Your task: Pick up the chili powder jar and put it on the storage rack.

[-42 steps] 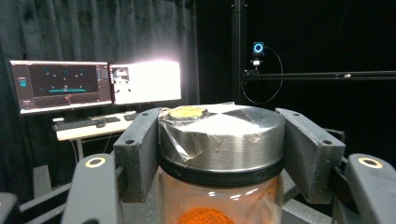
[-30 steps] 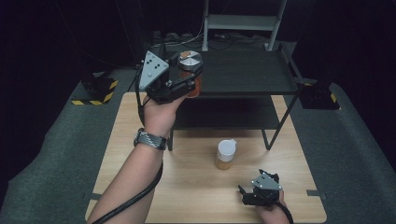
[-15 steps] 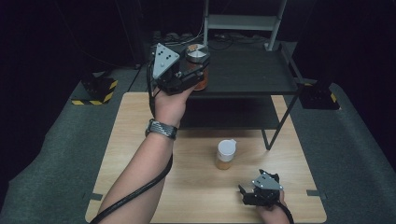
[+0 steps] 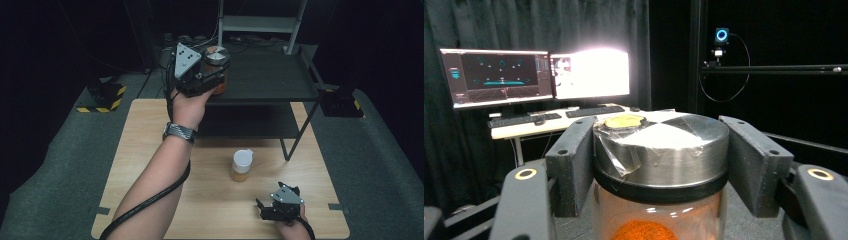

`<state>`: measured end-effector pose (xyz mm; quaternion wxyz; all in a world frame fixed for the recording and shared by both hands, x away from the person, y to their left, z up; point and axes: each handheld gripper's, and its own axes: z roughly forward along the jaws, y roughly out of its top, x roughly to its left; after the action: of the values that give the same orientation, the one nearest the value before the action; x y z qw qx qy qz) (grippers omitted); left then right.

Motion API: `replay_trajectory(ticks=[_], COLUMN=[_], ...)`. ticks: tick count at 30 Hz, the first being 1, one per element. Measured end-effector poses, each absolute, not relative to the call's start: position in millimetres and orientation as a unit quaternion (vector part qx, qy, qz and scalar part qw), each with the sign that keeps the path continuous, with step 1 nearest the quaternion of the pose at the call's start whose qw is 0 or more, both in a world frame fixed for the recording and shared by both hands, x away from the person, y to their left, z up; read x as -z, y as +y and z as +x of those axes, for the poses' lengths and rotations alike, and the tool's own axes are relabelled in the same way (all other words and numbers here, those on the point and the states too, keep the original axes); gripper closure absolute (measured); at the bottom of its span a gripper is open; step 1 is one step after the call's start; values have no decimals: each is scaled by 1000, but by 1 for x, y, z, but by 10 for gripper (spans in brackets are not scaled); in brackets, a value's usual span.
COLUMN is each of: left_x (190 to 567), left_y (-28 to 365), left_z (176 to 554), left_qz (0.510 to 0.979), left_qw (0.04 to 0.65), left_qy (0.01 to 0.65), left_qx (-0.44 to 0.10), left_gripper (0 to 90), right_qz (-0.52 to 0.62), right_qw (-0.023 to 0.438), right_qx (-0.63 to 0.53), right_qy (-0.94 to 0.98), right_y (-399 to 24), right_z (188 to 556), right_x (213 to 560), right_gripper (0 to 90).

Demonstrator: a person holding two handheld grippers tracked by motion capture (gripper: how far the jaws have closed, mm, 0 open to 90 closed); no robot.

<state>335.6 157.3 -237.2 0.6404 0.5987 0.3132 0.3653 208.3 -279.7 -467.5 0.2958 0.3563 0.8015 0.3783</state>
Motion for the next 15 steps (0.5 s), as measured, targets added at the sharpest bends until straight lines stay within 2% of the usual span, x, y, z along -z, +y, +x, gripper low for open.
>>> replay_trajectory(ticks=[15], left_x=[237], left_y=[161], left_z=[334], left_qz=[602], left_qw=[639], left_qy=[310], left_qx=[-364], left_gripper=[342], right_qz=[355], right_qw=[299], right_qx=[-373], right_qy=[803], right_y=[-278], right_z=[207], right_x=[467], right_gripper=[11])
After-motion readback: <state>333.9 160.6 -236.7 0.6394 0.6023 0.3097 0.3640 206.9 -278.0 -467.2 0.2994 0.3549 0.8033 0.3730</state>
